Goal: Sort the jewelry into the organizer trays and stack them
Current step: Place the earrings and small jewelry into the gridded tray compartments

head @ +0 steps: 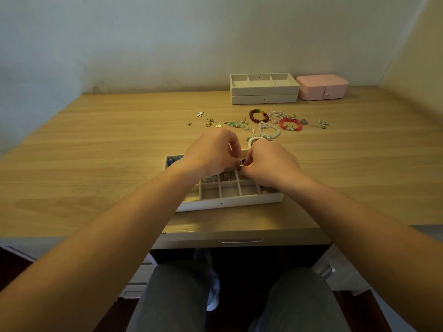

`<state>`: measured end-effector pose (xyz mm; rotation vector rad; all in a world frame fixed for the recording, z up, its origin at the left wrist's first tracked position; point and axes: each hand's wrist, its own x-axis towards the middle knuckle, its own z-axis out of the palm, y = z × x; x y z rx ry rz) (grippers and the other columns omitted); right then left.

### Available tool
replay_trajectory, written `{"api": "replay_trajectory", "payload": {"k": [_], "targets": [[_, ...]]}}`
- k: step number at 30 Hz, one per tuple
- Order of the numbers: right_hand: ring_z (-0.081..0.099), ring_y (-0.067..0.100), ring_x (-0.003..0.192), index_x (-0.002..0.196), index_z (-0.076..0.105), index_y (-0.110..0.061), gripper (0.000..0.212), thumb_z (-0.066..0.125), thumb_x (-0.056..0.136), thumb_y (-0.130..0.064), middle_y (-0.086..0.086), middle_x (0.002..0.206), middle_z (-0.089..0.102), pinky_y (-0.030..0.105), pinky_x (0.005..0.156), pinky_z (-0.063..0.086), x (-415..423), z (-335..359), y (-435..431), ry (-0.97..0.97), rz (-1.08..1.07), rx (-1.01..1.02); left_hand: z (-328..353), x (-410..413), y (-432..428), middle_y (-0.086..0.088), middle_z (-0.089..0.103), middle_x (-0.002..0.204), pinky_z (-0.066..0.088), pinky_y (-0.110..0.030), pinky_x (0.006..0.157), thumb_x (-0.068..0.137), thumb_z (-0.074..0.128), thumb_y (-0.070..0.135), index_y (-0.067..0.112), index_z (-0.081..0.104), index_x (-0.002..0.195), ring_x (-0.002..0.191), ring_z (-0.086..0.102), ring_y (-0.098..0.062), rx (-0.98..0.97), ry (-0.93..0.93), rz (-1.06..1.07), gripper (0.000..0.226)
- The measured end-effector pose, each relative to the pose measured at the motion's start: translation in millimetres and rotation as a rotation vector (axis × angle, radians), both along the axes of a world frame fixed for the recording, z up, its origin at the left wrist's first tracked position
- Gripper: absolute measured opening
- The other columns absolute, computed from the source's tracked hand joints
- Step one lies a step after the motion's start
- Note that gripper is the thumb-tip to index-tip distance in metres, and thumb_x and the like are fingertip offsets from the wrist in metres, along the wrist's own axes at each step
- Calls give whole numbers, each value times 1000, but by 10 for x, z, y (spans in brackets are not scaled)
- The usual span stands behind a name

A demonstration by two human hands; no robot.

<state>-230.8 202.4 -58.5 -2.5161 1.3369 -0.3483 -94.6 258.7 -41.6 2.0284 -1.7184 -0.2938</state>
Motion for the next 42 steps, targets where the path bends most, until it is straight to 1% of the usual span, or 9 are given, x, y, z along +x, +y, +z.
{"api": "replay_trajectory", "payload": {"k": [8, 13, 19, 24, 26, 30, 32, 40, 42], "targets": [[65, 7, 79, 85, 82, -16, 15, 70, 87, -8, -4, 78, 73, 28, 71, 54, -181, 115, -138, -286, 38, 174, 38, -44, 44, 17, 56, 75, 48, -26, 65, 80, 81, 13, 27, 64, 85, 70, 54, 1, -46, -131, -99, 22], [62, 8, 86, 90, 81, -13, 12, 71, 89, -7, -4, 82, 70, 24, 72, 47, -259, 60, -168, -376, 53, 248, 41, -115, 47, 14, 61, 84, 51, -27, 70, 85, 77, 15, 26, 65, 99, 81, 60, -10, -51, -248, -150, 22], [62, 11, 91, 96, 81, -16, 18, 66, 91, -8, -3, 91, 70, 30, 81, 53, -266, 12, -168, -371, 108, 225, 18, -27, 28, 13, 67, 83, 55, -28, 74, 82, 77, 8, 23, 68, 96, 76, 63, -4, -43, -150, -172, 22], [50, 1, 62, 94, 81, -20, 27, 59, 91, -4, -11, 70, 61, 15, 58, 38, -297, 48, -152, -312, 210, 208, 1, 91, 87, 13, 69, 86, 47, -10, 67, 85, 72, 5, 24, 72, 91, 71, 59, 13, -65, 12, -162, 20], [51, -2, 57, 93, 81, -18, 26, 59, 91, -4, -13, 69, 60, 10, 52, 36, -306, 55, -154, -283, 236, 186, -14, 85, 114, 13, 66, 86, 47, -18, 68, 88, 65, 7, 28, 75, 94, 71, 56, 8, -43, -47, -162, 24], [52, -10, 56, 95, 82, -18, 26, 60, 92, -4, -16, 74, 59, 8, 49, 37, -314, 85, -134, -241, 277, 164, -49, 1, 153, 6, 63, 102, 50, -36, 83, 92, 57, 15, 37, 76, 104, 94, 59, -17, 47, -181, -188, 31], [52, -14, 54, 97, 81, -19, 27, 59, 93, -4, -17, 73, 57, 7, 47, 38, -321, 107, -120, -214, 302, 161, -56, -32, 159, 5, 60, 103, 48, -36, 83, 95, 55, 18, 38, 75, 107, 99, 57, -20, 76, -229, -181, 31], [54, 5, 64, 98, 81, -23, 27, 58, 95, -10, -12, 82, 60, 12, 53, 36, -338, 147, -111, -89, 315, 128, -36, -45, 190, 7, 56, 100, 41, -31, 77, 97, 53, 20, 36, 76, 107, 96, 55, -17, 89, -199, -159, 30], [57, 6, 68, 102, 80, -25, 27, 57, 96, -12, -8, 91, 62, 18, 58, 45, -331, 162, -95, -30, 333, 117, -36, -44, 207, 6, 58, 103, 41, -31, 77, 97, 53, 20, 36, 77, 105, 97, 55, -17, 104, -204, -164, 29]]}}
